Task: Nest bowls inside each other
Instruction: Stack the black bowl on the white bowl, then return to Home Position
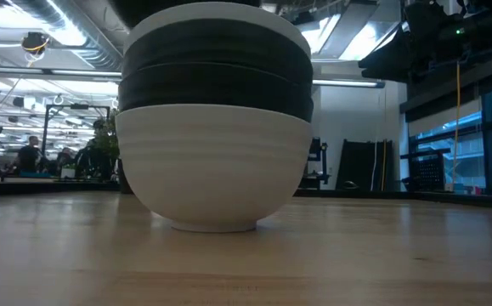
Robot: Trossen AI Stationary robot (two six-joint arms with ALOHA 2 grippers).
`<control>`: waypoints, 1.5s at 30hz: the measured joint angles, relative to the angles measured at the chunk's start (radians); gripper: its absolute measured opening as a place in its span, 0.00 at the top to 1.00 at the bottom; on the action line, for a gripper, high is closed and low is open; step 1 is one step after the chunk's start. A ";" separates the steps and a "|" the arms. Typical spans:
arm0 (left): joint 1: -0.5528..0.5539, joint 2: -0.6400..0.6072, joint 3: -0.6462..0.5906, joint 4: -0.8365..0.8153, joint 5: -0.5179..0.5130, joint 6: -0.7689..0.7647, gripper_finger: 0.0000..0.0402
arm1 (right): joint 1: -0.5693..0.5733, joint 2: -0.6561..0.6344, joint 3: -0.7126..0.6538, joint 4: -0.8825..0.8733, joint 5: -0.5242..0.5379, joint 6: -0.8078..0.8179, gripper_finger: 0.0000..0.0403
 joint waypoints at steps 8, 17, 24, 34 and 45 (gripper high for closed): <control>0.001 0.187 0.239 -0.216 0.003 0.036 1.00 | 0.000 0.000 0.000 0.000 0.000 0.000 0.55; 0.001 0.337 0.325 -0.362 -0.048 0.095 1.00 | 0.000 0.000 0.000 0.001 -0.007 0.000 0.55; 0.001 0.349 0.325 -0.347 -0.043 0.114 0.98 | 0.000 0.000 0.000 0.000 -0.008 0.000 0.55; -0.002 0.349 0.325 -0.317 -0.029 0.139 0.86 | 0.000 0.000 0.000 0.000 -0.008 -0.003 0.55; -0.017 0.349 0.325 -0.324 -0.096 0.169 0.73 | 0.000 0.000 0.000 0.000 -0.008 -0.004 0.55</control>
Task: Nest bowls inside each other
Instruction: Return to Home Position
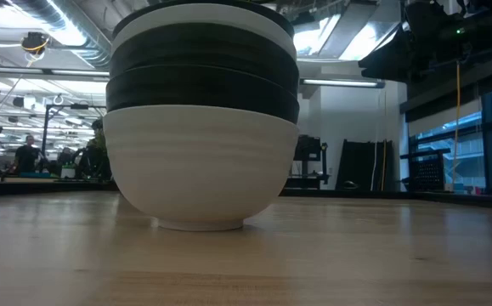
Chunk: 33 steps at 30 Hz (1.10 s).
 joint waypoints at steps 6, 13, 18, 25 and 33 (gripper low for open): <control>0.000 0.000 0.000 -0.001 0.026 0.025 0.60 | 0.000 0.000 0.000 0.000 0.000 -0.004 0.55; 0.003 -0.061 0.000 -0.002 -0.129 0.076 0.52 | 0.000 0.000 0.000 0.000 0.000 -0.022 0.55; 0.021 -0.216 0.000 0.031 -0.178 0.076 0.52 | 0.000 -0.001 0.000 0.016 0.000 -0.022 0.55; -0.003 -0.472 -0.011 0.065 -0.390 0.078 0.52 | 0.000 -0.013 0.000 0.034 -0.008 -0.029 0.55; -0.092 -0.747 -0.251 0.251 -0.474 0.116 0.52 | -0.001 -0.107 0.000 0.034 -0.144 -0.075 0.55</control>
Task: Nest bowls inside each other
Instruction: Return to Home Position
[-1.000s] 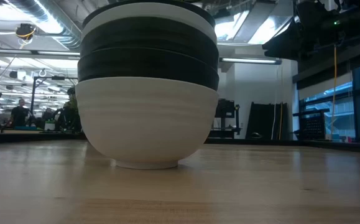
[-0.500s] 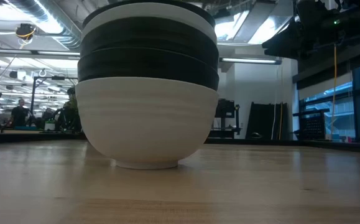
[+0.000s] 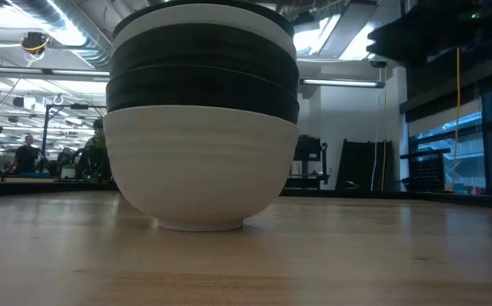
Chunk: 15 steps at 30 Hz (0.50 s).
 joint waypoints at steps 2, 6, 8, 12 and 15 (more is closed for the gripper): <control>-0.009 -0.067 -0.095 0.071 0.000 0.001 0.52 | -0.007 -0.027 0.000 0.000 -0.014 0.000 0.55; -0.010 -0.208 -0.278 0.161 -0.015 -0.022 0.52 | -0.033 -0.066 0.000 -0.005 -0.043 -0.001 0.55; -0.010 -0.278 -0.356 0.206 -0.043 -0.023 0.52 | -0.059 -0.078 0.000 -0.008 -0.042 -0.002 0.55; 0.004 -0.428 -0.473 0.267 -0.085 -0.023 0.52 | -0.127 -0.075 0.000 -0.015 -0.043 0.001 0.55; 0.022 -0.526 -0.532 0.306 -0.087 -0.022 0.52 | -0.194 -0.057 0.000 -0.006 -0.087 0.001 0.55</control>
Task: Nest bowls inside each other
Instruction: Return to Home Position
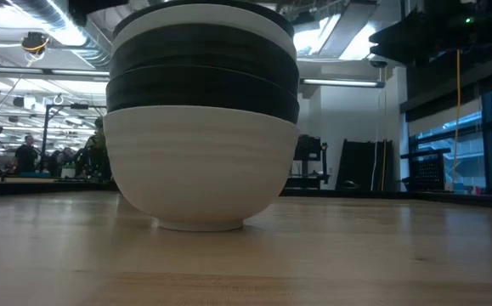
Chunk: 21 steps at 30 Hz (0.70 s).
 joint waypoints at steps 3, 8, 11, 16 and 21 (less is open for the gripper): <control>0.024 -0.067 -0.044 0.013 0.000 0.007 0.52 | -0.082 0.024 0.000 0.001 -0.074 0.001 0.55; 0.090 -0.114 -0.101 0.014 -0.002 0.008 0.52 | -0.224 0.081 0.001 0.030 -0.225 0.017 0.55; 0.143 -0.113 -0.134 0.011 -0.002 0.029 0.52 | -0.303 0.128 0.001 0.071 -0.317 0.023 0.55; 0.250 -0.114 -0.207 0.053 0.001 0.042 0.52 | -0.414 0.211 0.001 0.139 -0.434 0.028 0.55; 0.361 -0.114 -0.267 0.091 0.032 0.068 0.52 | -0.489 0.281 0.001 0.190 -0.521 0.030 0.55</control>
